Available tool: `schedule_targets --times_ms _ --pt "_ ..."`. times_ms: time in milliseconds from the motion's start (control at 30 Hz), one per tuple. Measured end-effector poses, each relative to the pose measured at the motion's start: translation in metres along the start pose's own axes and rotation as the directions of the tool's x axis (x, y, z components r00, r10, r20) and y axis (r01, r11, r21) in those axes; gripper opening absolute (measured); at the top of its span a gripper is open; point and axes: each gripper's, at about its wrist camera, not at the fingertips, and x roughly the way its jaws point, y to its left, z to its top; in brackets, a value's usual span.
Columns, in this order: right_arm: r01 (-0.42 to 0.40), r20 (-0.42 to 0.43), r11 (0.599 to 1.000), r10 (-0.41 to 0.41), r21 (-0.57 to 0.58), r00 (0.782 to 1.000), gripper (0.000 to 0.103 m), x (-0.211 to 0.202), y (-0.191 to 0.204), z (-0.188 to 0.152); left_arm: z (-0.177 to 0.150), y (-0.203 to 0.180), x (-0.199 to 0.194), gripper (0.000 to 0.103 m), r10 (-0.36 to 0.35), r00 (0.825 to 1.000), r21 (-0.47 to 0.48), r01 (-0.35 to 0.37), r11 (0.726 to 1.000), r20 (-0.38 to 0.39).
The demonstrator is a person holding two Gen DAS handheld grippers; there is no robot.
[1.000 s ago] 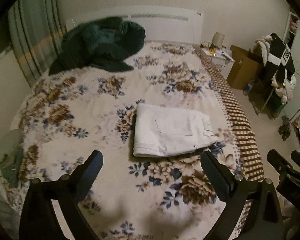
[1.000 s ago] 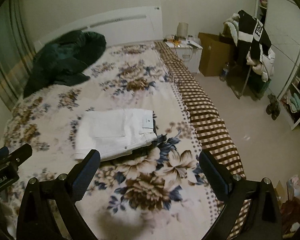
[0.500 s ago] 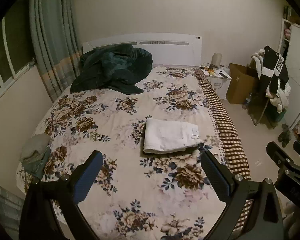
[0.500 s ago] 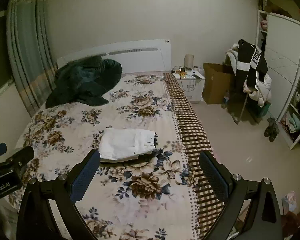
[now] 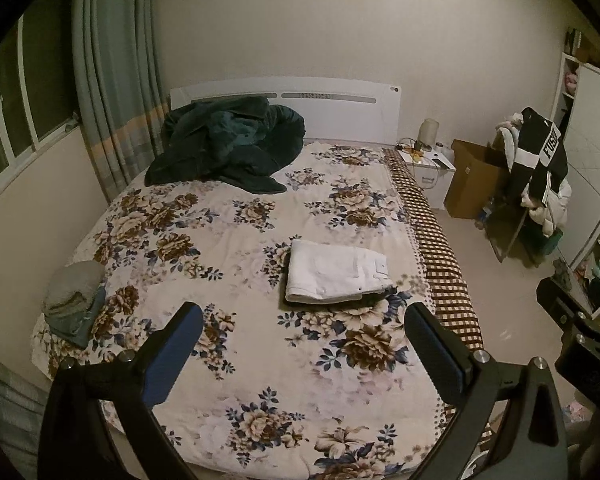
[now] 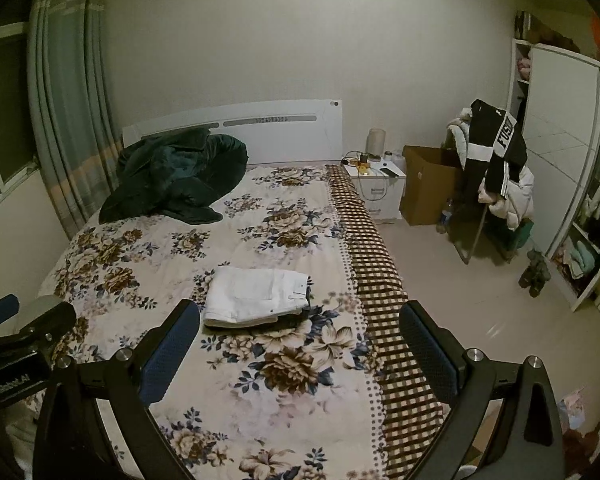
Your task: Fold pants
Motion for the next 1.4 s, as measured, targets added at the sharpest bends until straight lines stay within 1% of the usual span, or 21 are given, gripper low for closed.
schedule_targets --times_ms 133,300,633,1400 --pt "-0.008 -0.019 1.000 0.008 -0.005 1.000 0.102 -0.007 0.001 0.000 -0.003 0.002 -0.004 0.103 0.010 1.000 0.003 -0.010 1.000 -0.001" --pt "-0.021 -0.030 1.000 0.021 -0.012 0.999 0.102 -0.006 0.003 0.005 -0.008 0.002 -0.008 0.103 0.026 1.000 0.015 -0.026 1.000 -0.002" --pt "-0.040 -0.044 0.999 0.039 -0.024 0.998 0.102 0.010 0.007 0.006 -0.010 0.002 -0.009 0.103 0.028 1.000 0.014 -0.028 1.000 -0.003" --pt "-0.046 -0.049 0.999 0.045 -0.018 0.998 0.102 0.015 0.010 -0.003 -0.017 0.010 -0.013 0.103 0.029 1.000 0.014 -0.028 0.999 -0.003"
